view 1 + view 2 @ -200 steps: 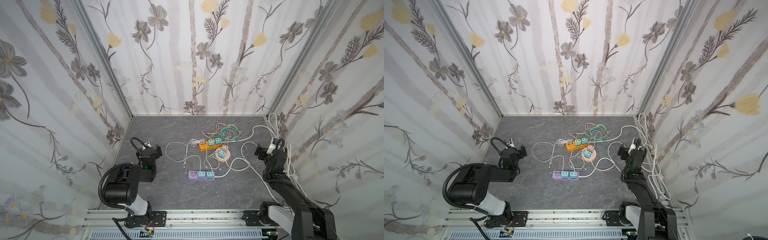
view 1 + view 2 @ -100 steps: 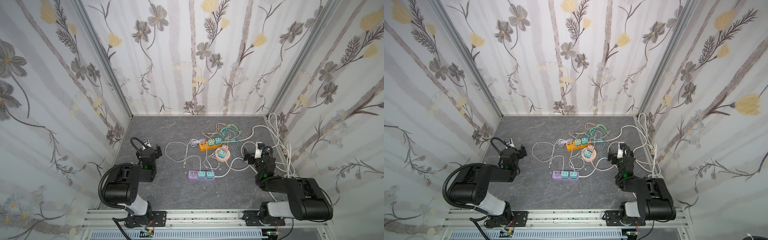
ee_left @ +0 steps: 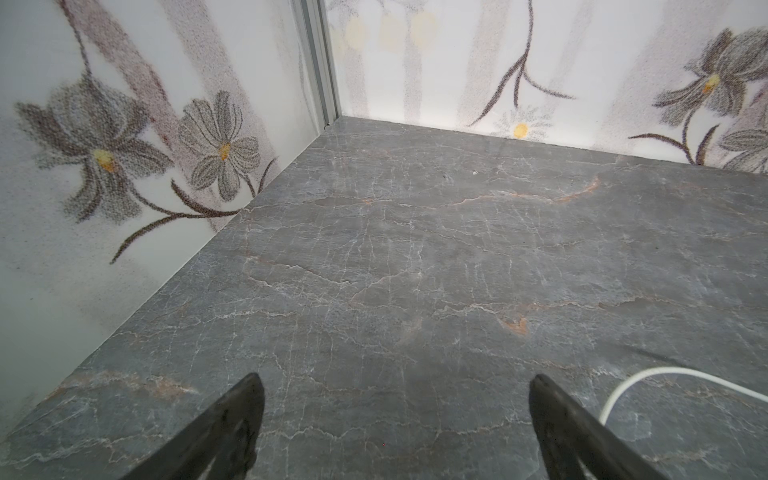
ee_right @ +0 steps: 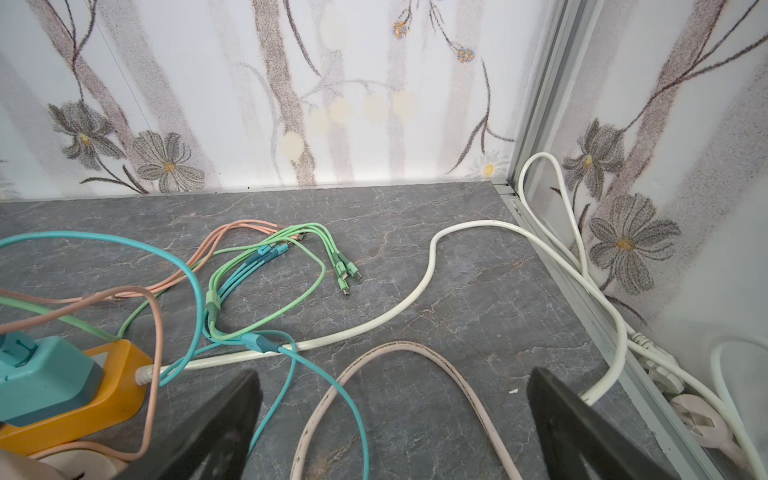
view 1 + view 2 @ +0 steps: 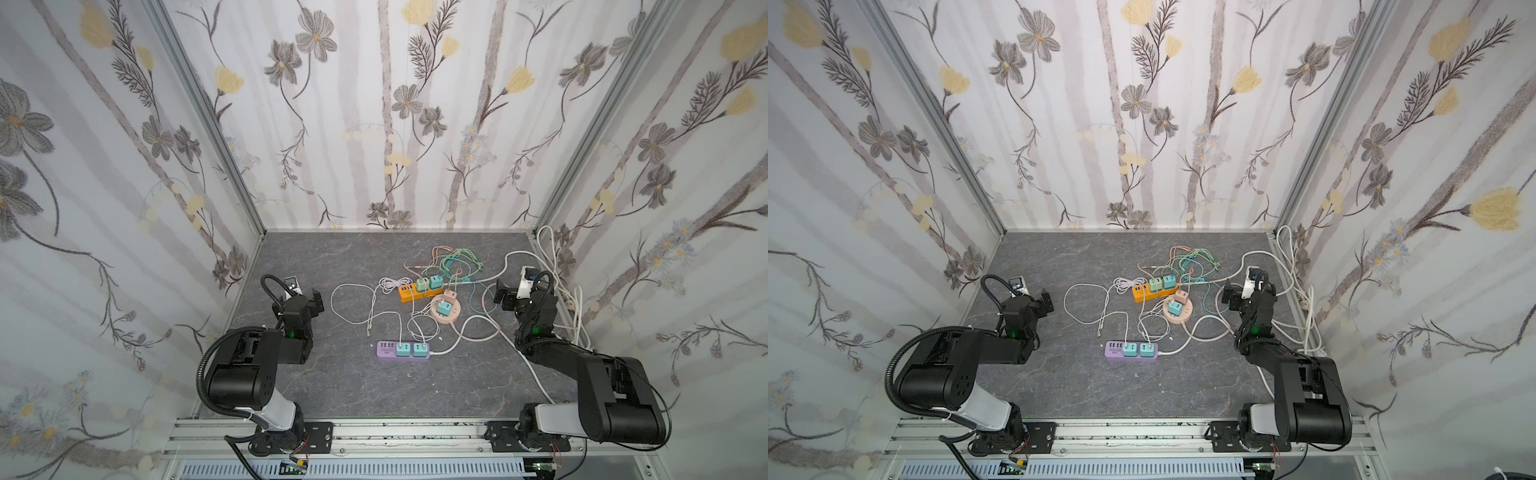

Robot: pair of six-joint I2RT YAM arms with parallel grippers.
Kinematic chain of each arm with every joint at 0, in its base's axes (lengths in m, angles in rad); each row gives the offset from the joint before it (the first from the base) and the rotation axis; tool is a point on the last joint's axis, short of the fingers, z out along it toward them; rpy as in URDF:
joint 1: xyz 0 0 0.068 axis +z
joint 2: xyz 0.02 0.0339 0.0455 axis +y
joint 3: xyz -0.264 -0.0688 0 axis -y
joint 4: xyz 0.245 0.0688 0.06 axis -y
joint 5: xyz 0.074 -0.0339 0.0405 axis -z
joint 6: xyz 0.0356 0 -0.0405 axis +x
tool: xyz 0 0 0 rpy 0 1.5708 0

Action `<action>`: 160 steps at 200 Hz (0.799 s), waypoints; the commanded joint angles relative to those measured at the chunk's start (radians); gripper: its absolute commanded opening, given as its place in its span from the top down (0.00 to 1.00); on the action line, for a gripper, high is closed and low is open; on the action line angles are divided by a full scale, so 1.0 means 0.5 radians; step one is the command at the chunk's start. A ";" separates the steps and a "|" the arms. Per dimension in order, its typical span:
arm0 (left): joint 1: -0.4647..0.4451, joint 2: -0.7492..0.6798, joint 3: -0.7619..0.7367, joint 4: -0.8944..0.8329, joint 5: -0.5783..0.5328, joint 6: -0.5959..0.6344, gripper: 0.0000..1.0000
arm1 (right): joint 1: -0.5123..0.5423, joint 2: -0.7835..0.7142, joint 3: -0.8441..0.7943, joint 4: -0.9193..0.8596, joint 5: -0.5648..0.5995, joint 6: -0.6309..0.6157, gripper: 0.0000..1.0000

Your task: Insert the plug

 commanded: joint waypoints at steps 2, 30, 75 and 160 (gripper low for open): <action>0.001 -0.005 0.011 0.006 0.007 -0.029 0.00 | 0.008 0.008 0.010 0.003 0.007 0.012 0.01; 0.000 -0.006 0.010 0.002 0.009 -0.029 0.00 | -0.085 -0.004 -0.003 0.011 -0.555 -0.068 0.01; 0.001 -0.004 0.014 0.002 0.009 -0.028 0.00 | -0.081 0.004 -0.001 0.025 -0.343 -0.012 0.01; 0.001 -0.004 0.014 0.000 0.011 -0.029 0.00 | -0.060 0.008 0.000 0.026 -0.279 -0.013 0.01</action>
